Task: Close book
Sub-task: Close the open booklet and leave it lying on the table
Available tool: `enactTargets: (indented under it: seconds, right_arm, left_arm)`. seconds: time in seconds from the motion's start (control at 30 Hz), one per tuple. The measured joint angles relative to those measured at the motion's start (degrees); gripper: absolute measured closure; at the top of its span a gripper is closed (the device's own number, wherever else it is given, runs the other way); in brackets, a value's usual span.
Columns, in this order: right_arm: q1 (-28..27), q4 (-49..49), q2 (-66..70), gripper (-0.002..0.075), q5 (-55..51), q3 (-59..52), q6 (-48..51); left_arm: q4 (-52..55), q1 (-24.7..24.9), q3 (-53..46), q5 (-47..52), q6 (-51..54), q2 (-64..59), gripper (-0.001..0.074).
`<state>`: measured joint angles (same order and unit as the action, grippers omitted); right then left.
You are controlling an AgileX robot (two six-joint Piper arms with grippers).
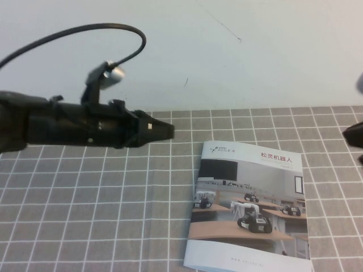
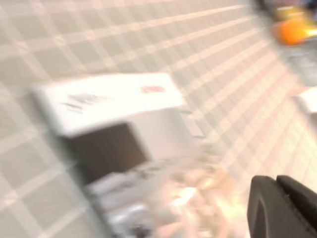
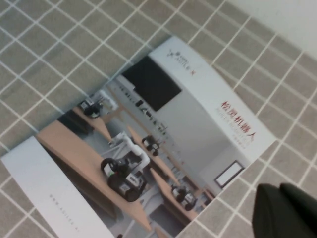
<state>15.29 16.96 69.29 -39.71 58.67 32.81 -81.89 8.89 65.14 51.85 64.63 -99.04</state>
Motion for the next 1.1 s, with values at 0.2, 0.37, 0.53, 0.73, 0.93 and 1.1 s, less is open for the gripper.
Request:
enactTargets:
  seconds: [0.2, 0.37, 0.53, 0.73, 0.93, 1.1]
  right_arm:
    - [0.0, -7.57, -8.55, 0.0729, -6.77, 1.03, -2.03]
    - [0.0, -18.34, -13.09, 0.0729, -16.17, 0.23, -9.2]
    - [0.0, -26.15, -20.08, 0.0729, -17.28, -6.37, -15.99]
    - [0.0, -27.02, -33.4, 0.0729, -12.52, -20.02, -20.65]
    - [0.0, -21.68, -45.16, 0.0729, -8.79, -31.05, -22.29]
    - [0.0, -18.72, -51.45, 0.0729, -6.73, -34.83, -22.64]
  left_arm:
    - [14.79, -0.36, -0.1, -8.21, -6.94, 11.62, 0.0738]
    - [34.68, -0.36, -0.1, -11.2, -19.65, 20.6, 0.0738]
    - [50.32, -0.36, -0.75, -9.37, -33.33, 28.26, 0.0738]
    - [54.44, -0.36, -9.02, -14.06, -35.86, 38.48, 0.0738]
    - [54.23, -0.36, -24.42, -24.45, -35.63, 50.28, 0.0738]
    - [53.76, -0.36, -35.07, -32.88, -35.02, 58.34, 0.0738]
